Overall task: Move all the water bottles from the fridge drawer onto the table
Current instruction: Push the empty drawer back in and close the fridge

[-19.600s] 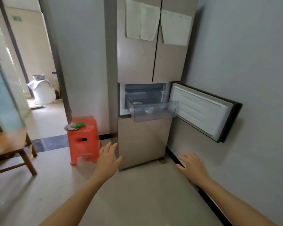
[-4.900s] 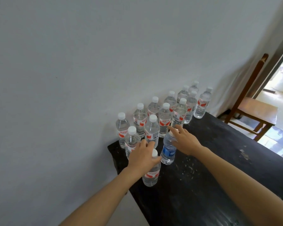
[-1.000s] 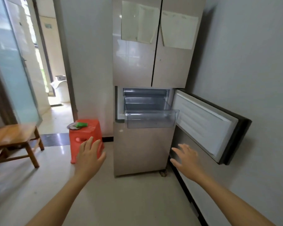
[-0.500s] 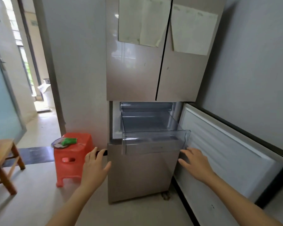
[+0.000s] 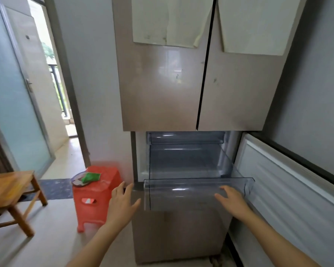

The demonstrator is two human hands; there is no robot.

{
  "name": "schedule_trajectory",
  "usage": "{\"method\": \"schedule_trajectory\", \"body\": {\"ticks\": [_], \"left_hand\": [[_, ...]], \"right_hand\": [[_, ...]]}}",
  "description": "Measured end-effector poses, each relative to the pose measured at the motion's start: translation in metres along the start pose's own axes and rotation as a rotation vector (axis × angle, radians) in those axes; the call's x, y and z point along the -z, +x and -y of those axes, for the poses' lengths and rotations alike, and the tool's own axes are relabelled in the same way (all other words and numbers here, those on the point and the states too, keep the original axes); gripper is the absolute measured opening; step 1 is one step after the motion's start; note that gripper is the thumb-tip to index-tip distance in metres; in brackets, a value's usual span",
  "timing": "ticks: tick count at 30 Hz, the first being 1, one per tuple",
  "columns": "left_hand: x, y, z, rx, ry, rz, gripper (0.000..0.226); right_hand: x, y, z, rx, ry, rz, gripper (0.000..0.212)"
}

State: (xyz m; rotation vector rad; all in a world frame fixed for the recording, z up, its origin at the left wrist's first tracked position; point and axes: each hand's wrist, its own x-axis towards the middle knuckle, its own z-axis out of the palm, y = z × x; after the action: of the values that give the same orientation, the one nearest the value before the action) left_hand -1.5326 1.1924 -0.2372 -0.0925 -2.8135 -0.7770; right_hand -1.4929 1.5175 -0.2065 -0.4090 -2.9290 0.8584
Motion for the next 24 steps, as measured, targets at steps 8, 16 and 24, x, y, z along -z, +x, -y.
{"method": "schedule_trajectory", "body": {"ticks": [8,16,24], "left_hand": [[-0.065,0.059,-0.049,-0.074,0.269,0.048,0.069],[-0.088,0.080,-0.042,-0.212,0.344,-0.050,0.074],[-0.100,0.091,-0.022,-0.420,0.259,-0.307,0.024]], "right_hand": [[-0.003,0.096,-0.030,0.274,-0.369,0.025,0.044],[-0.010,0.136,-0.056,0.518,-0.543,-0.073,0.054],[-0.009,0.147,-0.062,0.584,-0.592,-0.079,0.053]]}}
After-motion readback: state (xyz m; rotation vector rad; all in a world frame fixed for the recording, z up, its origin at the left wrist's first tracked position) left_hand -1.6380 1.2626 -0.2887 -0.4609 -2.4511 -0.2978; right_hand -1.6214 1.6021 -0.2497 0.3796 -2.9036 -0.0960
